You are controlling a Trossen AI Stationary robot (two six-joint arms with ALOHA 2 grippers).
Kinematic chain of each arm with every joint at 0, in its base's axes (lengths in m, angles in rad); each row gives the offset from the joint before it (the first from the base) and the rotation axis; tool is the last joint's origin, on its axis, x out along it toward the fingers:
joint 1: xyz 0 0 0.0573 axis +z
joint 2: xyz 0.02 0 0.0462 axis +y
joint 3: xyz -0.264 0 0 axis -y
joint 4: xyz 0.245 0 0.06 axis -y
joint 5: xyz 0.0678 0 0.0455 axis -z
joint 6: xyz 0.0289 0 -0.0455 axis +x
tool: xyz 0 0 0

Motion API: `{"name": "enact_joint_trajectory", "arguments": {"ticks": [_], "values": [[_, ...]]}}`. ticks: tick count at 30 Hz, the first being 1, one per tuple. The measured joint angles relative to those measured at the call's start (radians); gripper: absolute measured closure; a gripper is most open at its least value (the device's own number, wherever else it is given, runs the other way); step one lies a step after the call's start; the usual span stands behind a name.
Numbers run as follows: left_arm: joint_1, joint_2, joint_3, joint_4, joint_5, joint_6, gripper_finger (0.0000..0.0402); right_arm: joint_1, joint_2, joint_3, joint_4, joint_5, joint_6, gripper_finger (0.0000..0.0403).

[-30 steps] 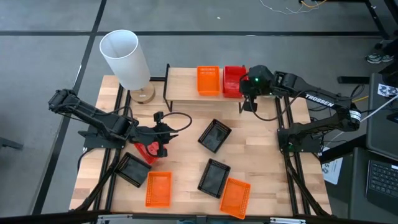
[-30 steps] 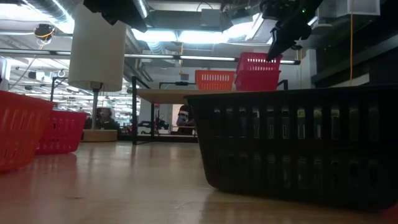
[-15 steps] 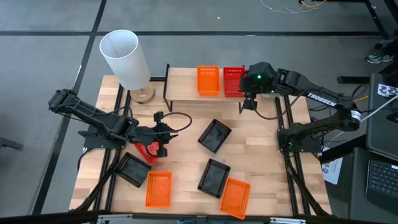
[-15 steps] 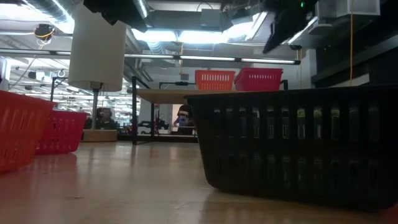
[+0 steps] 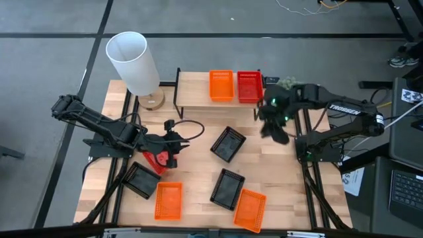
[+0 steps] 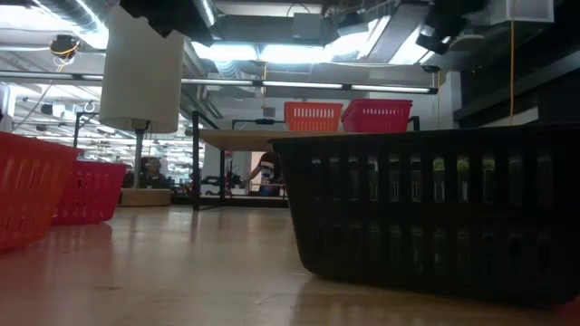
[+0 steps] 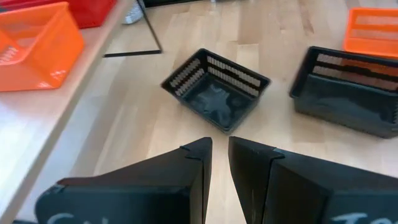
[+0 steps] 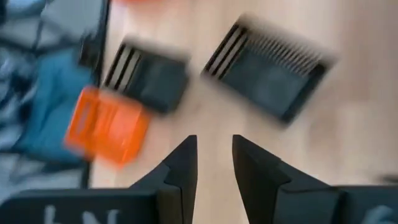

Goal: Stack baskets on shelf by color
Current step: Put the top right black basket on the shelf

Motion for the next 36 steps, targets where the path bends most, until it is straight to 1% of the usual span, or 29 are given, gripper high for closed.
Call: {"name": "enact_joint_trajectory", "arguments": {"ticks": [3, 5, 7, 9, 10, 11, 12, 14, 16, 20, 24, 26, 29, 32, 33, 34, 36], "values": [[0.0, 0.0, 0.0, 0.027, 0.034, 0.005, 0.0355, 0.061, -0.003, -0.058, -0.083, -0.006, 0.055, 0.0303], [0.0, 0.009, -0.013, 0.143, 0.038, 0.015, 0.0355, 0.097, -0.004, -0.099, -0.091, -0.006, 0.113, 0.0302], [0.016, 0.056, -0.017, 0.28, 0.091, 0.087, 0.0355, 0.128, -0.004, -0.149, -0.052, 0.028, 0.18, 0.0302], [0.026, 0.112, -0.023, 0.379, 0.182, 0.176, 0.0355, 0.158, -0.005, -0.216, 0.08, 0.148, 0.266, 0.0302], [0.033, 0.143, -0.021, 0.44, 0.222, 0.216, 0.0355, 0.17, -0.004, -0.259, 0.16, 0.238, 0.311, 0.0302], [0.039, 0.17, -0.011, 0.48, 0.24, 0.247, 0.0355, 0.179, -0.002, -0.305, 0.227, 0.325, 0.352, 0.0302], [0.043, 0.191, -0.001, 0.492, 0.241, 0.267, 0.0355, 0.189, 0.002, -0.352, 0.289, 0.4, 0.382, 0.0302], [0.052, 0.218, 0.021, 0.478, 0.208, 0.269, 0.0355, 0.206, 0.011, -0.447, 0.417, 0.524, 0.434, 0.0302], [0.063, 0.227, 0.039, 0.451, 0.177, 0.255, 0.0355, 0.219, 0.02, -0.533, 0.503, 0.58, 0.49, 0.0303], [0.074, 0.227, 0.065, 0.42, 0.174, 0.236, 0.0355, 0.236, 0.04, -0.646, 0.656, 0.588, 0.577, 0.0307], [0.075, 0.227, 0.071, 0.426, 0.173, 0.24, 0.0355, 0.24, 0.083, -0.693, 0.81, 0.592, 0.626, 0.0311], [0.074, 0.227, 0.071, 0.42, 0.174, 0.239, 0.0355, 0.24, 0.124, -0.696, 0.885, 0.603, 0.623, 0.0311], [0.074, 0.227, 0.071, 0.412, 0.179, 0.235, 0.0355, 0.24, 0.214, -0.664, 1.006, 0.632, 0.61, 0.0311], [0.068, 0.227, 0.071, 0.408, 0.183, 0.236, 0.0355, 0.24, 0.317, -0.606, 1.176, 0.677, 0.491, 0.0312], [0.068, 0.227, 0.071, 0.409, 0.184, 0.238, 0.0355, 0.239, 0.346, -0.58, 1.233, 0.663, 0.434, 0.0312], [0.067, 0.227, 0.071, 0.408, 0.185, 0.239, 0.0355, 0.241, 0.368, -0.549, 1.272, 0.616, 0.378, 0.0312], [0.068, 0.227, 0.071, 0.406, 0.185, 0.239, 0.0355, 0.252, 0.396, -0.484, 1.29, 0.477, 0.296, 0.0312]]}}
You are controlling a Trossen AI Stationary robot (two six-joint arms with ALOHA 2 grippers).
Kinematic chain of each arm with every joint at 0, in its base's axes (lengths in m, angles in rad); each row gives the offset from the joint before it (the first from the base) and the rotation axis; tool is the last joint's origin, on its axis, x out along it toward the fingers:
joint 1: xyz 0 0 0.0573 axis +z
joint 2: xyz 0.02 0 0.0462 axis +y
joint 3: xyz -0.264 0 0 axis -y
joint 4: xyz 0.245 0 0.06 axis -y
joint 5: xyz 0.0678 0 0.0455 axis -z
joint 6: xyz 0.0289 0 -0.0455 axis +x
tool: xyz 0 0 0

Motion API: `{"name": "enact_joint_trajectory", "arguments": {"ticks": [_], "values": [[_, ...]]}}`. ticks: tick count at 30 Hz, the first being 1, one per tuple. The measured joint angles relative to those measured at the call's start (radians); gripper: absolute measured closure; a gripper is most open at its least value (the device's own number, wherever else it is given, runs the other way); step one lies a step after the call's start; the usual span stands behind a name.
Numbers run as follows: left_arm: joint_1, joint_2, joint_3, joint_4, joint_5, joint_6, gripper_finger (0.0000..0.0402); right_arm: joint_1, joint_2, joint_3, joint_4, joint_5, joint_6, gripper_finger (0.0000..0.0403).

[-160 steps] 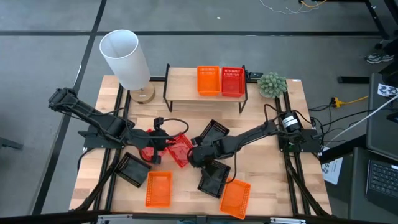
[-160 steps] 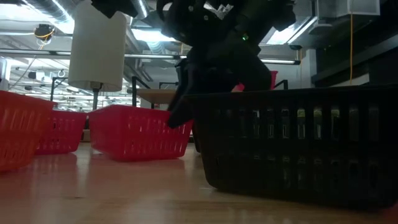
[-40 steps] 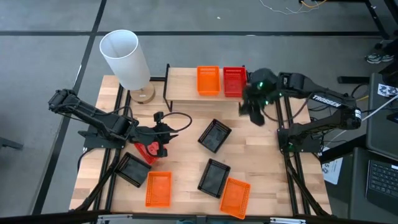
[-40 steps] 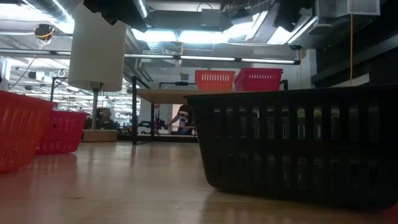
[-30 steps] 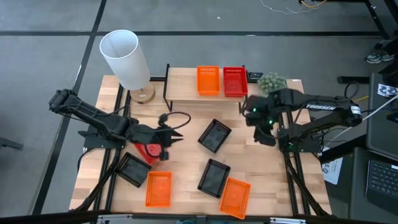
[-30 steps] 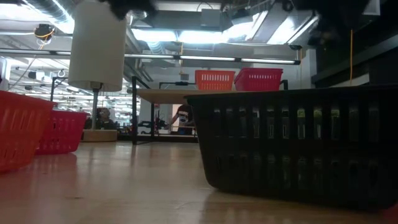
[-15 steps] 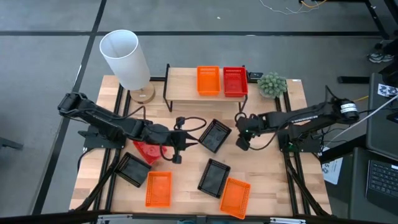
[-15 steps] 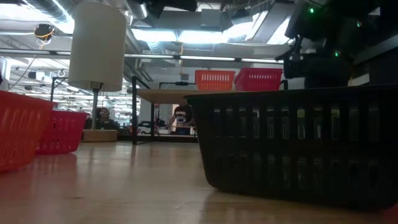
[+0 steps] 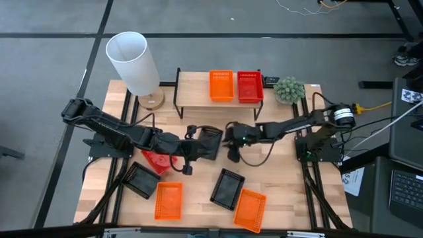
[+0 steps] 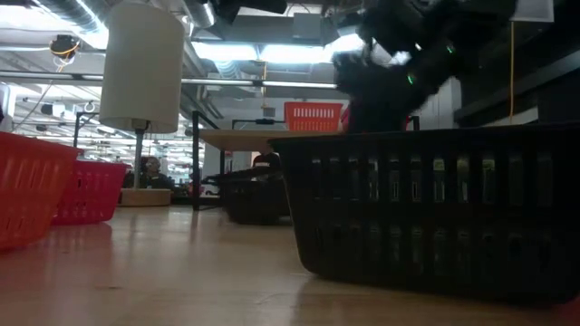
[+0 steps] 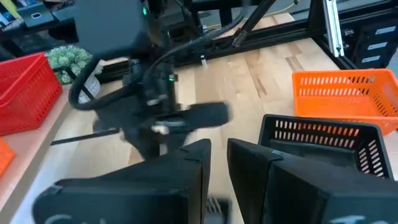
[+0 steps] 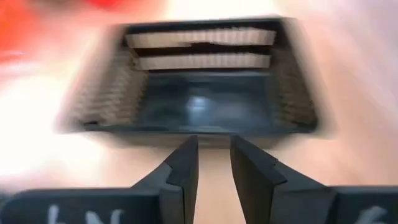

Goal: Stack baskets on shelf by color
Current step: Put the top right black basket on the shelf

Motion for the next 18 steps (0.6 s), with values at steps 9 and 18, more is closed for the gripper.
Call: {"name": "enact_joint_trajectory", "arguments": {"ticks": [9, 18], "values": [[-0.002, 0.0, 0.0, -0.171, 0.03, -0.058, 0.0355, 0.094, -0.032, 0.225, -0.523, 0.02, 0.052, 0.0312], [-0.013, 0.0, 0.0, -0.209, 0.143, -0.185, 0.035, 0.21, -0.222, 0.239, -1.041, 0.167, 0.247, 0.0312]]}}
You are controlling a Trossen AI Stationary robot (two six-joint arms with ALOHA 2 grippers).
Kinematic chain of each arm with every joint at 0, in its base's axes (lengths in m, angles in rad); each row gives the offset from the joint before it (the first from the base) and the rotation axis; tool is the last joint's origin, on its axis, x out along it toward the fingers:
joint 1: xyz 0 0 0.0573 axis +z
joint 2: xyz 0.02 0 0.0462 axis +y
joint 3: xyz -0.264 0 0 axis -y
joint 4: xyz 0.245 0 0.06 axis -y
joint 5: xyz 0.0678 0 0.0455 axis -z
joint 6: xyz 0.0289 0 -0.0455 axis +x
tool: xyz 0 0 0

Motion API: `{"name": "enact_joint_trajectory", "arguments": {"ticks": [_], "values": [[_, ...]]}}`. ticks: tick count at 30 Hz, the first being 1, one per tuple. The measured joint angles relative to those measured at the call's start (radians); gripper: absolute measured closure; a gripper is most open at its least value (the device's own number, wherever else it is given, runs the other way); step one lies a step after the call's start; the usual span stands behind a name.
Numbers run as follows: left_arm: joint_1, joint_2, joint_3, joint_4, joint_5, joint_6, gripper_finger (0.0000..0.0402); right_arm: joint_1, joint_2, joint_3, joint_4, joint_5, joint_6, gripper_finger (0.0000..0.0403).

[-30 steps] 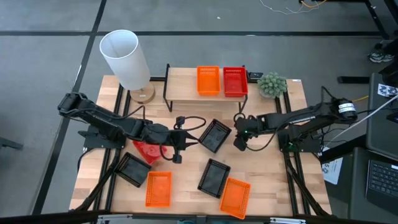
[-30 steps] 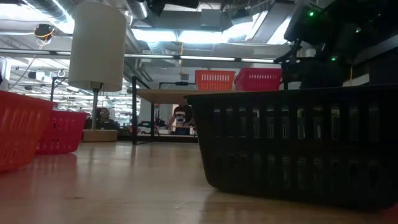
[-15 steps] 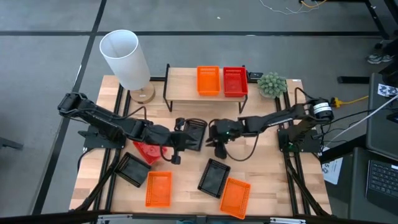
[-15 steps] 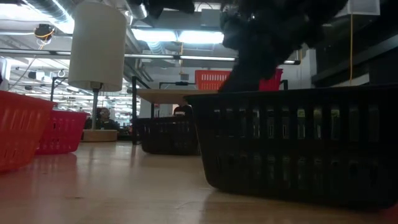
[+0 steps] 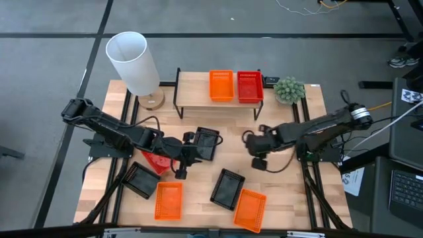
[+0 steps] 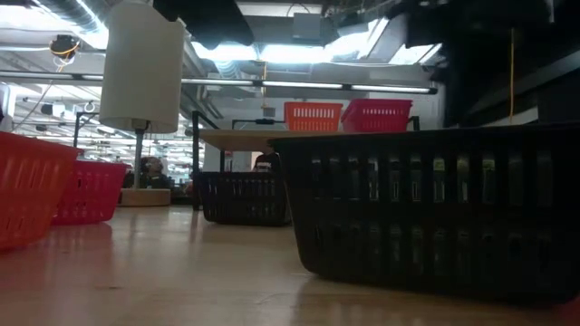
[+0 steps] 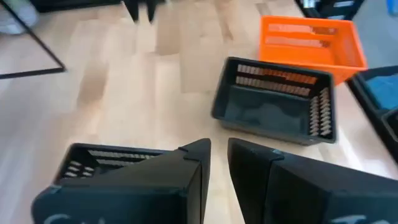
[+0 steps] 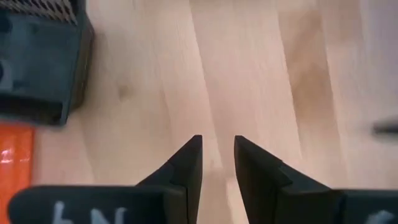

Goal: Stack baskets on shelf by color
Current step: Put the top right black basket on the shelf

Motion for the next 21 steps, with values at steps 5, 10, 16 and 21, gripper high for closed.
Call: {"name": "enact_joint_trajectory", "arguments": {"ticks": [5, 10, 16, 21], "values": [[0.009, 0.015, -0.001, -0.01, -0.015, 0.005, 0.0345, 0.072, -0.136, -0.08, -0.037, 0.002, 0.149, 0.0312], [0.029, 0.066, -0.001, 0.008, -0.015, 0.028, 0.0344, 0.162, -0.272, -0.18, -0.013, 0.046, 0.295, 0.0312], [0.075, 0.124, 0.0, 0.012, 0.054, 0.009, 0.0332, 0.262, -0.397, -0.255, 0.047, 0.084, 0.418, 0.0312], [0.112, 0.165, 0.0, 0.016, 0.093, -0.029, 0.0293, 0.343, -0.466, -0.265, 0.091, 0.157, 0.39, 0.0312]]}}
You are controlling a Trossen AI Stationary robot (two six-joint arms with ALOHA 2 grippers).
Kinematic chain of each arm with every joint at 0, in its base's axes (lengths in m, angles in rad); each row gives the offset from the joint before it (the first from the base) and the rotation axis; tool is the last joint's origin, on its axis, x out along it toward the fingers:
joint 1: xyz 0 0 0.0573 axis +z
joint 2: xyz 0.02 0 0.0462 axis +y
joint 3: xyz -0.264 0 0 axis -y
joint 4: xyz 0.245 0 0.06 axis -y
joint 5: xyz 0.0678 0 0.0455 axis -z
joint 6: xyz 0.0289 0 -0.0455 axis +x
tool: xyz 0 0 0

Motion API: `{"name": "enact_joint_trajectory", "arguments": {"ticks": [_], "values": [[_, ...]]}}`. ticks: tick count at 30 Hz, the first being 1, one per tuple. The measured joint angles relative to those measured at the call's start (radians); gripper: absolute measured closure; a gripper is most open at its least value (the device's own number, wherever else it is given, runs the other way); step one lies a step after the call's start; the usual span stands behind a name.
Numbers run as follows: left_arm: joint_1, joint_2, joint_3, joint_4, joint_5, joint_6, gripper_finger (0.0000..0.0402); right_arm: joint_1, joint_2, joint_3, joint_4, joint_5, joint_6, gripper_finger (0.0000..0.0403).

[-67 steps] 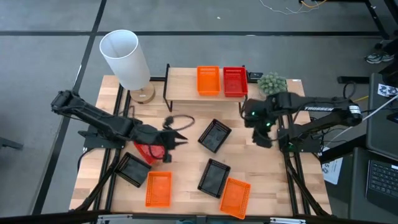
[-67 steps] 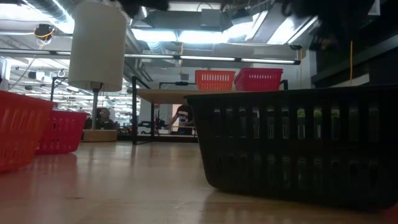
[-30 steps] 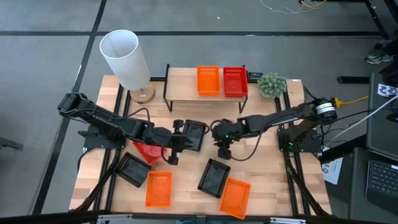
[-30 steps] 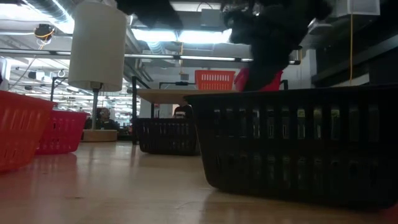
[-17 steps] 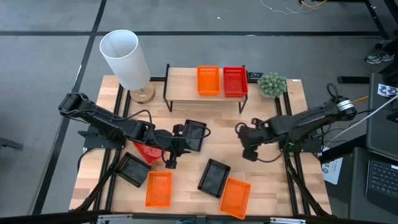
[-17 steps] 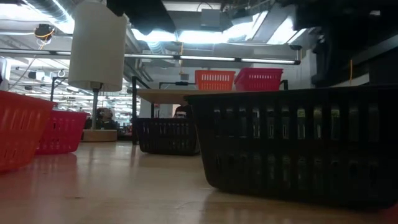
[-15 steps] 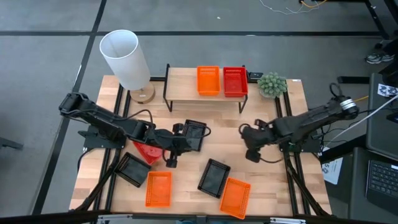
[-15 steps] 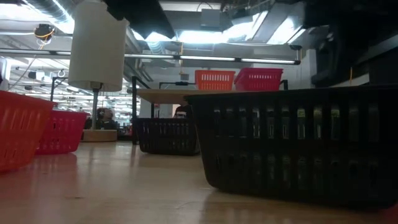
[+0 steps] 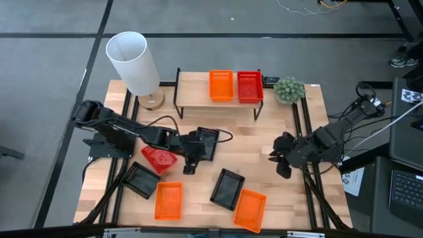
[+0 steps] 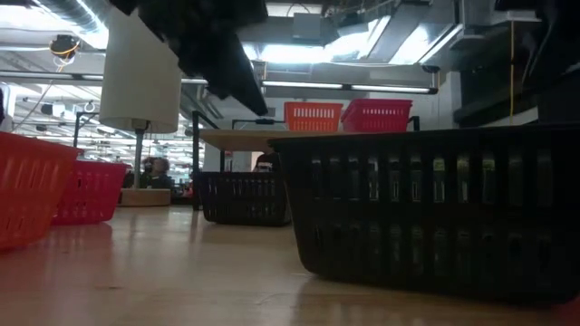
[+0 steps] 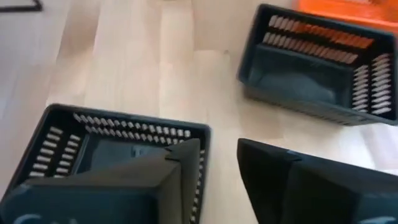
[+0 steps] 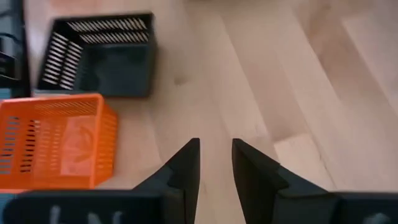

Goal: Stack baskets on shelf by color
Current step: Put the top right black basket on the shelf

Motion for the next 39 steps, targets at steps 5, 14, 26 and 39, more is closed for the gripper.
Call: {"name": "enact_joint_trajectory", "arguments": {"ticks": [5, 14, 26, 39], "values": [[0.006, 0.059, 0.001, 0.007, 0.0, 0.0, 0.028, 0.078, -0.052, 0.002, 0.023, 0.135, -0.032, 0.0312], [0.006, 0.145, 0.0, -0.011, 0.002, 0.0, 0.0279, 0.145, -0.084, 0.002, 0.036, 0.243, -0.058, 0.0312], [-0.004, 0.245, 0.0, -0.033, -0.039, -0.035, 0.0316, 0.148, -0.08, 0.002, 0.053, 0.347, -0.135, 0.0312], [-0.142, 0.153, 0.267, -0.347, -0.217, -0.099, 0.0401, 0.148, -0.082, 0.002, 0.089, 0.325, -0.184, 0.0312]]}}
